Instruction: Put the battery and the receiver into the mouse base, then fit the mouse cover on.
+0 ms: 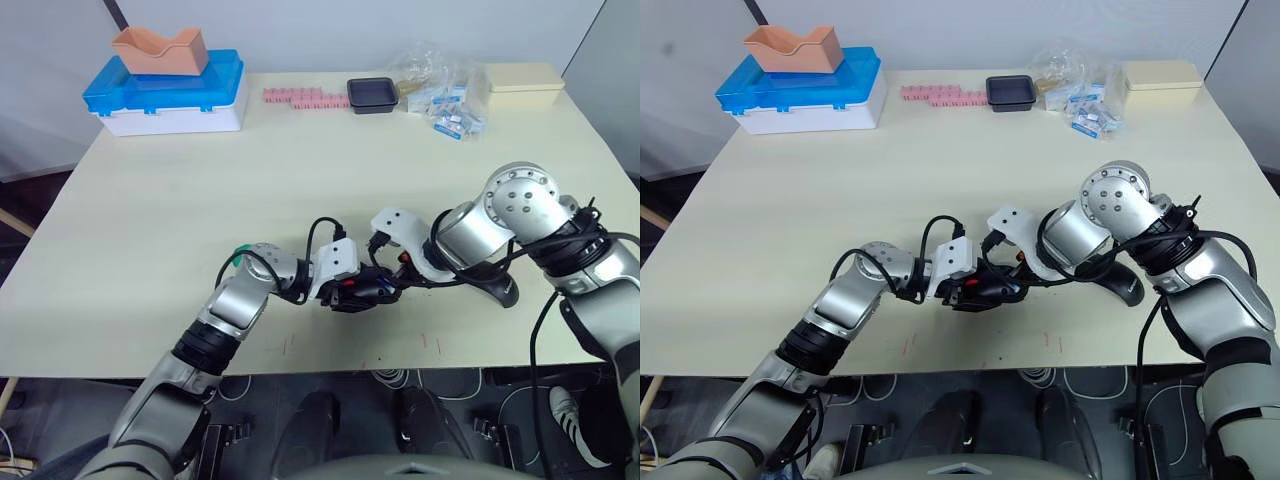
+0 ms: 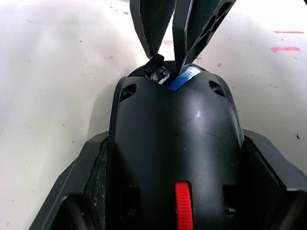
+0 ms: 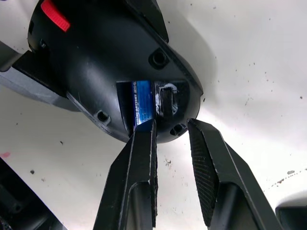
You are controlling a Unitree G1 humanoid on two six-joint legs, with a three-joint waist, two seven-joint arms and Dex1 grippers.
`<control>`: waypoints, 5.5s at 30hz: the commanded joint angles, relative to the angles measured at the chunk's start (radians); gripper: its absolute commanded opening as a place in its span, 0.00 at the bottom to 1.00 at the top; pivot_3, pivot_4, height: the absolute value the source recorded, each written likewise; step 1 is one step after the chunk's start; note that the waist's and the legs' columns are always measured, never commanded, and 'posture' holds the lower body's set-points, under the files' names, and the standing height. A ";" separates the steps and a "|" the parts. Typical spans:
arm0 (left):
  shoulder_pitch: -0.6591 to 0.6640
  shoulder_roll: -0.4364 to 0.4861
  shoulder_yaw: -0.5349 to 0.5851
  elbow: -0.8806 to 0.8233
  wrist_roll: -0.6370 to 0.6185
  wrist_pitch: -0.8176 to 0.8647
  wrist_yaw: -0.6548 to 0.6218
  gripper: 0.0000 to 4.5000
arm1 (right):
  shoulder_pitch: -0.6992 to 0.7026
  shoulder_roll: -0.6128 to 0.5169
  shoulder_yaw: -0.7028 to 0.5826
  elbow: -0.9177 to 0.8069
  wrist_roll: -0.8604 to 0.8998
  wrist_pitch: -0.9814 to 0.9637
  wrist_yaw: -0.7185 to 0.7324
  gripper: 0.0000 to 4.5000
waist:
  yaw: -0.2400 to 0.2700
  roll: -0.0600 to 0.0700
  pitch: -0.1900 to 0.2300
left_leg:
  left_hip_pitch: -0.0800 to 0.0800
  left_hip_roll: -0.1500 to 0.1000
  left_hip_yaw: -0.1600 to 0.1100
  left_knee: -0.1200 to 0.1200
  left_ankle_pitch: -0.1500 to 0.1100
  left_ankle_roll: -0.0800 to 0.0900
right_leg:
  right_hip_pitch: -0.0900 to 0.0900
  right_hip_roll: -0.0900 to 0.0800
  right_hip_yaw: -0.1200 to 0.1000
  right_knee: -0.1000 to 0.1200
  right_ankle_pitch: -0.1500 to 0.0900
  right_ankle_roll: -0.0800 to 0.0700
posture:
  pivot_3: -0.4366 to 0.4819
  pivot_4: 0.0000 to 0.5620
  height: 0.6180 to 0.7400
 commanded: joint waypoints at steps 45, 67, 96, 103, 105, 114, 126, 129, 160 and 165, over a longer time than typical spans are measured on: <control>0.029 0.017 0.004 -0.044 0.002 0.059 0.034 0.66 | 0.938 -0.047 -0.400 -0.507 -1.153 -1.156 1.057 0.01 | 0.008 -0.001 0.000 | 0.001 0.000 0.003 0.000 0.000 0.000 | 0.001 0.002 0.001 -0.002 0.000 0.001 | 0.48 0.27 1.00; 0.019 0.018 0.002 -0.028 0.005 0.050 0.031 0.66 | 0.910 0.071 -0.367 -0.420 -1.302 -1.159 1.146 0.01 | 0.009 -0.001 0.000 | 0.003 0.000 0.004 0.000 0.000 -0.001 | 0.001 0.002 0.002 0.000 0.000 0.000 | 0.48 0.27 1.00; 0.026 0.024 0.005 -0.045 0.002 0.063 0.031 0.66 | 0.883 0.117 -0.342 -0.332 -1.370 -1.047 1.143 0.01 | 0.008 -0.002 0.000 | 0.010 0.000 0.011 0.001 0.000 -0.001 | 0.002 0.002 0.009 0.009 0.000 0.000 | 0.48 0.27 1.00; 0.028 0.029 0.005 -0.053 0.001 0.068 0.031 0.66 | 0.883 0.107 -0.318 -0.317 -1.379 -0.976 1.153 0.01 | 0.005 -0.004 -0.001 | 0.012 0.000 0.011 0.001 0.000 -0.001 | 0.003 0.002 0.009 0.010 0.000 0.000 | 0.48 0.27 1.00; 0.028 0.030 0.006 -0.053 0.001 0.068 0.031 0.66 | 0.886 0.102 -0.310 -0.318 -1.380 -0.973 1.160 0.01 | 0.005 -0.004 -0.002 | 0.013 0.000 0.011 0.001 0.000 -0.001 | 0.004 0.002 0.009 0.010 0.000 0.000 | 0.48 0.27 1.00; 0.026 0.032 0.005 -0.060 0.001 0.078 0.029 0.66 | 0.881 0.107 -0.308 -0.300 -1.380 -0.918 1.136 0.01 | 0.005 -0.004 -0.002 | 0.013 0.000 0.011 0.001 0.000 -0.001 | 0.004 0.002 0.009 0.010 0.000 0.000 | 0.48 0.27 1.00; 0.027 0.029 0.002 -0.060 0.005 0.078 0.035 0.66 | 0.891 0.105 -0.323 -0.298 -1.368 -0.903 1.127 0.01 | 0.001 -0.008 -0.005 | 0.014 0.000 0.011 0.000 0.000 -0.001 | 0.004 0.002 0.009 0.010 -0.001 -0.001 | 0.48 0.27 1.00; 0.028 0.028 0.002 -0.060 0.004 0.076 0.038 0.66 | 0.901 0.115 -0.350 -0.317 -1.361 -1.001 1.141 0.01 | 0.001 -0.008 -0.005 | 0.014 0.000 0.011 0.000 0.000 -0.001 | 0.004 0.002 0.009 0.010 -0.001 -0.001 | 0.48 0.27 1.00; 0.055 0.023 0.007 -0.079 -0.003 0.047 0.056 0.66 | 1.455 0.093 -0.682 -0.433 -1.250 -1.665 1.273 0.64 | 0.009 -0.008 -0.004 | 0.013 0.001 0.013 0.000 0.000 -0.001 | 0.004 0.002 0.012 0.009 -0.003 0.003 | 0.48 0.27 1.00; 0.051 0.023 0.011 -0.073 -0.005 0.041 0.057 0.66 | 1.544 0.115 -0.703 -0.425 -1.241 -1.741 1.277 0.98 | 0.011 -0.008 -0.004 | 0.014 0.001 0.014 0.000 0.000 -0.001 | 0.004 0.002 0.013 0.009 -0.003 0.003 | 0.48 0.27 1.00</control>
